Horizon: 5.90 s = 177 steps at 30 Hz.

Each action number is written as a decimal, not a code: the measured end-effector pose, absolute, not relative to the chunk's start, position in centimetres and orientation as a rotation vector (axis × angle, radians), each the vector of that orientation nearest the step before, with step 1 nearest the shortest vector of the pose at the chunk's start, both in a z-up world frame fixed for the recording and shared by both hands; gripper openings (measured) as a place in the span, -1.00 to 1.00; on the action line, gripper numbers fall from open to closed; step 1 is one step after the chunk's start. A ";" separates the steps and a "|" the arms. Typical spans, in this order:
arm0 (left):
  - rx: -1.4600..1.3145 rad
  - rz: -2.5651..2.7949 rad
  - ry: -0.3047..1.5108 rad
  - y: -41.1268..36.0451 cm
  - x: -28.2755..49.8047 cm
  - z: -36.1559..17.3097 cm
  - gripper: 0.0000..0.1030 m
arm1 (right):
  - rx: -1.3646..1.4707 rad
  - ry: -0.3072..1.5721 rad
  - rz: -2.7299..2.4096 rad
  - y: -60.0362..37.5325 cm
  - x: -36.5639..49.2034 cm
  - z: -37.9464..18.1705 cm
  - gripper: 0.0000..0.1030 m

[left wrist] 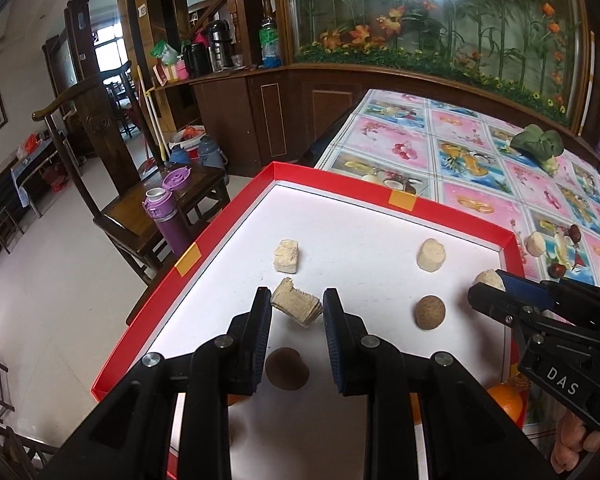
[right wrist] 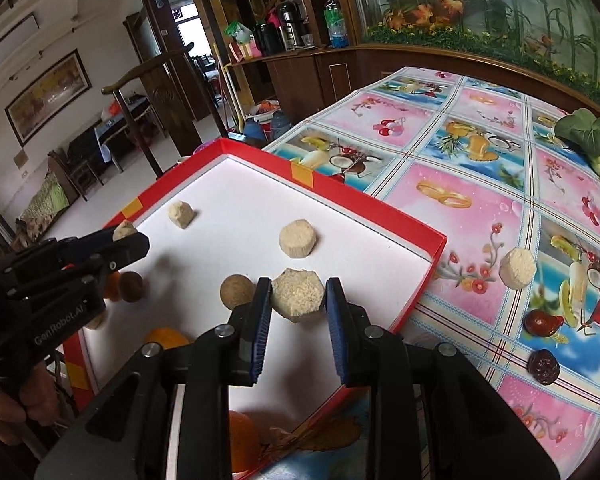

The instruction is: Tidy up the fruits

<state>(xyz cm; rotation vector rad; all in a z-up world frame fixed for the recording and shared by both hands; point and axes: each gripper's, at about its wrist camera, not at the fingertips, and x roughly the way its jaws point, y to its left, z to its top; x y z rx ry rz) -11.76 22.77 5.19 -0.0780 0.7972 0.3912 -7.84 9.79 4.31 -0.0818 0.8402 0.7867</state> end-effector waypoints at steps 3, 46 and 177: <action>-0.077 0.393 0.801 22.8 -11.8 5.0 -0.51 | -0.088 0.840 0.791 9.9 -8.0 4.2 -0.43; -0.023 0.487 0.861 23.1 -11.9 2.9 -0.33 | -0.138 0.814 0.815 10.1 -8.7 4.0 -0.14; 0.033 0.328 0.701 11.4 -8.9 8.6 -0.51 | 0.016 0.764 0.663 -3.0 -4.7 6.6 -0.60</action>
